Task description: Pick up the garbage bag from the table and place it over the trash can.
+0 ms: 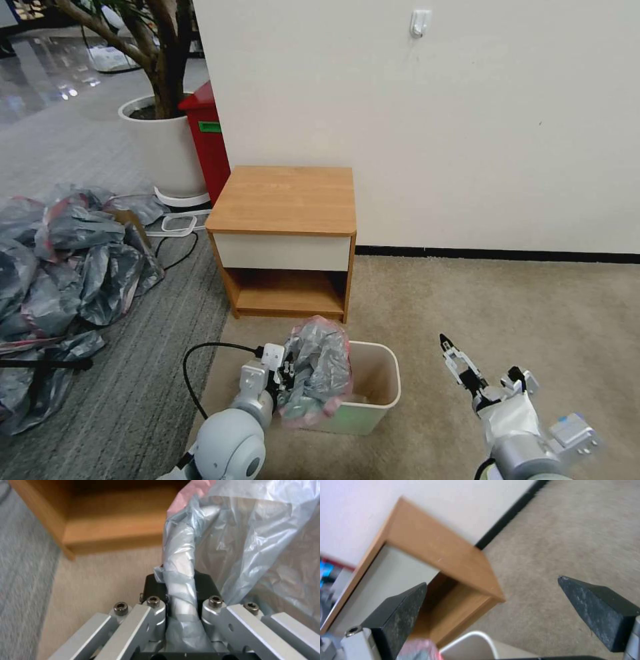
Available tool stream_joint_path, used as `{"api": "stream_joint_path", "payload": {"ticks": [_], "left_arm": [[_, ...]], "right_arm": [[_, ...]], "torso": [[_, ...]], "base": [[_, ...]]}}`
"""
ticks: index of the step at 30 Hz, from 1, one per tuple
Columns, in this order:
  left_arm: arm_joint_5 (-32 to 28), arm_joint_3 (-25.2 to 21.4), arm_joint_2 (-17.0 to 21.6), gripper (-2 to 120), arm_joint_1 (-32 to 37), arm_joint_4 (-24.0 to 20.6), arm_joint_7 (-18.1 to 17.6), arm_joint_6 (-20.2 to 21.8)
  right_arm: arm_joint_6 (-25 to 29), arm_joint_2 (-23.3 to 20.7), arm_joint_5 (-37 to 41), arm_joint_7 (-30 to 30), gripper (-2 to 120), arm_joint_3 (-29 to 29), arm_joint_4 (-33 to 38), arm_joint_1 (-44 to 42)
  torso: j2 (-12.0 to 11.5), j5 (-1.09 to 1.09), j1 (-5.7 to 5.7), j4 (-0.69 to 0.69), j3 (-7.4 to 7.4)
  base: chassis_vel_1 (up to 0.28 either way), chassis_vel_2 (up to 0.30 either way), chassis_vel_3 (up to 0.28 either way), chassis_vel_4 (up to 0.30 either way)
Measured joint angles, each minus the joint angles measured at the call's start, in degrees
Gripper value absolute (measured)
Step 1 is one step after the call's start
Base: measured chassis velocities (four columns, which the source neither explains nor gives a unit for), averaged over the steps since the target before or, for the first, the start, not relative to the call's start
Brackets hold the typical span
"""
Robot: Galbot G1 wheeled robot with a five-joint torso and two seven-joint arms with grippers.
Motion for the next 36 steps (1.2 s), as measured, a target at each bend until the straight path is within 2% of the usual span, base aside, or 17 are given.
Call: {"api": "stream_joint_path", "payload": {"ticks": [1,3,5,9,13,15,20,28,35,36], "left_arm": [[1.21,-0.83,0.25,9,0.66,-0.20,1.52,-2.61],[1.87,-1.29,0.45,8,0.94,-0.35,2.36,-4.03],[3.66,-2.70,0.93,8,1.79,-1.08,4.66,-7.52],[4.28,-4.46,0.79,8,2.72,-2.43,6.64,-9.26],[4.51,-6.02,-0.03,8,3.36,-3.83,8.51,-10.93],[4.73,-6.78,-0.41,8,3.78,-4.64,9.50,-11.67],[4.89,-8.33,-0.98,8,4.91,-6.80,11.23,-12.54],[5.01,-9.92,-1.29,8,6.21,-8.81,13.67,-13.62],[5.31,-9.89,-2.04,8,6.67,-9.13,14.86,-14.04],[5.53,-9.81,-2.24,8,6.72,-9.13,14.89,-14.05]], "right_arm": [[-1.44,-0.33,-2.67,-2.98,100,-0.17,0.41,0.04],[-2.43,-0.60,-4.23,-4.99,100,-0.33,0.62,0.09],[-4.67,-1.62,-8.96,-10.88,100,-1.46,0.94,0.53],[-5.27,-3.04,-13.04,-13.65,100,-5.16,0.72,2.37],[-5.96,-4.14,-14.05,-13.28,100,-10.64,-0.10,6.30],[-6.27,-4.20,-14.00,-11.24,100,-14.51,-0.86,8.52],[-5.58,-3.05,-13.94,-7.90,100,-19.43,-2.58,10.08],[-3.09,-1.97,-13.99,-5.50,100,-21.61,-5.08,11.90],[-2.70,-1.40,-13.74,-6.35,100,-22.13,-5.91,12.68],[-2.40,-1.29,-13.75,-7.19,96,-22.34,-6.26,12.78]], "torso": [[0.00,0.00,0.00,0.00,0.00],[0.00,0.01,0.00,0.00,0.00],[0.00,0.01,0.00,0.00,0.00],[0.00,0.02,0.00,0.00,0.00],[0.00,0.01,0.00,0.01,0.00],[0.00,0.01,0.00,0.01,0.00],[0.00,0.01,0.00,0.01,0.00],[0.00,0.01,0.00,0.00,0.00],[0.00,0.01,0.00,0.00,-0.01],[0.00,0.01,0.00,0.00,0.00]], "base": [[0.000,0.000,0.000,0.000],[0.000,0.000,0.000,0.000],[0.000,0.000,0.000,0.000],[0.000,0.000,0.000,0.000],[0.000,0.000,0.000,0.000],[0.000,0.000,0.000,0.000],[0.000,0.000,0.000,0.000],[0.000,0.000,0.000,0.000],[0.000,0.000,0.000,0.000],[0.000,0.000,0.000,0.000]]}}
